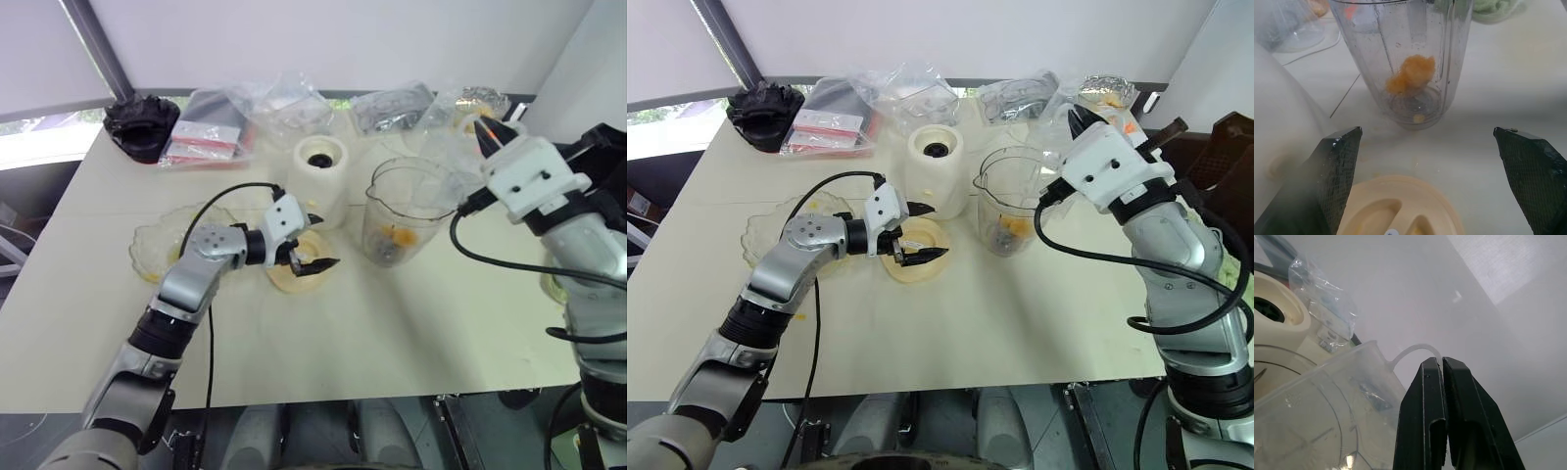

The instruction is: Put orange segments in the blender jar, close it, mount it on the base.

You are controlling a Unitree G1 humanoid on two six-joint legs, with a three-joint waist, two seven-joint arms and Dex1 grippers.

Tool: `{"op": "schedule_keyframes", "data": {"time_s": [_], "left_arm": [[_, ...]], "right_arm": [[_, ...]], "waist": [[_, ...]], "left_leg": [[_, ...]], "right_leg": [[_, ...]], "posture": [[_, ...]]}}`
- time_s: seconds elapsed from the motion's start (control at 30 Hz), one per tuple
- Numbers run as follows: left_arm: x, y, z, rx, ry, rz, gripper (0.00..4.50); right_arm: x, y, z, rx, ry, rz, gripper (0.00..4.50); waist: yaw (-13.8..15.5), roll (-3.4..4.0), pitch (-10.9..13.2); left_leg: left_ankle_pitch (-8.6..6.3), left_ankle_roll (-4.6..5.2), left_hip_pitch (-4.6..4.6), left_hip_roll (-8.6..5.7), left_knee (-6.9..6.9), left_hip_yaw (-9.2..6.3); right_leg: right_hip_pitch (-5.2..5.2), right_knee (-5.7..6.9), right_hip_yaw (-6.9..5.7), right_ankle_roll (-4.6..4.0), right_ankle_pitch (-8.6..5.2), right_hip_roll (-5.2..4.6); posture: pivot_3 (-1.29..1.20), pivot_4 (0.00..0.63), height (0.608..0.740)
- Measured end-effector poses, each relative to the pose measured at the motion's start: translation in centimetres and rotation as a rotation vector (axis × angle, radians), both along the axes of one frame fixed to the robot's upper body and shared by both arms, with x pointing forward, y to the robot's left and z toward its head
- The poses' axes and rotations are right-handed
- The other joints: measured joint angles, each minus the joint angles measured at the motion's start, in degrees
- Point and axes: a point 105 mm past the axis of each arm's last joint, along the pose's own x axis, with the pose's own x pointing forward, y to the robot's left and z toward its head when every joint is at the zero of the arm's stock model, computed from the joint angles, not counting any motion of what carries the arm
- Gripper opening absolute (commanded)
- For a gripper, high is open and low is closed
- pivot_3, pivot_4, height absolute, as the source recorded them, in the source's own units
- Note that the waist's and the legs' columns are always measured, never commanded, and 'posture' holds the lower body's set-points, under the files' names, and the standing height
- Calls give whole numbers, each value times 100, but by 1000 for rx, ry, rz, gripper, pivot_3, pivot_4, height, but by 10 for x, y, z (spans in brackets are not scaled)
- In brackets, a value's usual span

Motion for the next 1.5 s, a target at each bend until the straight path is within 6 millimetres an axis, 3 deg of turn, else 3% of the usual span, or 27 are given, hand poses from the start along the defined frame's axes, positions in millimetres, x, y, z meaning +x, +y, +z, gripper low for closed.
{"op": "schedule_keyframes", "data": {"time_s": [0.4, 0.77, 0.93, 1.1, 1.5], "left_arm": [[0, 0, -1, 1, 2, -1, 4500], [-1, 0, -1, 2, 4, -9, 4500], [-2, -1, 0, 3, 5, -16, 4500], [-2, -2, 2, 5, 0, -31, 4500], [-1, -3, 2, 8, 5, -41, 4500]], "right_arm": [[1, -1, -2, 17, 4, -6, 75], [-1, -37, -5, 111, 5, -159, 75], [-3, -57, -8, 209, 4, -243, 75], [-7, -84, -18, 467, 18, -334, 75], [-11, -91, -23, 705, 25, -316, 75]], "waist": [[1, 0, 0], [3, 0, 0], [-1, 0, 0], [2, 1, -1], [-3, 2, -1]], "left_leg": [[0, 0, 0, 0, 0, -1], [0, 0, 0, -2, 0, 0], [0, 0, 3, -2, 1, 0], [0, 0, 3, -1, 1, -2], [0, 0, 4, -1, 0, -2]], "right_leg": [[0, 2, 0, 0, 0, 0], [0, 4, 0, 0, 0, 0], [0, 8, 0, 0, 0, 1], [0, 10, 1, 1, 1, 1], [0, 11, 1, 10, 7, 2]], "posture": [[0, 150, 740], [0, 150, 740], [0, 150, 740], [0, 150, 740], [0, 150, 740]]}}
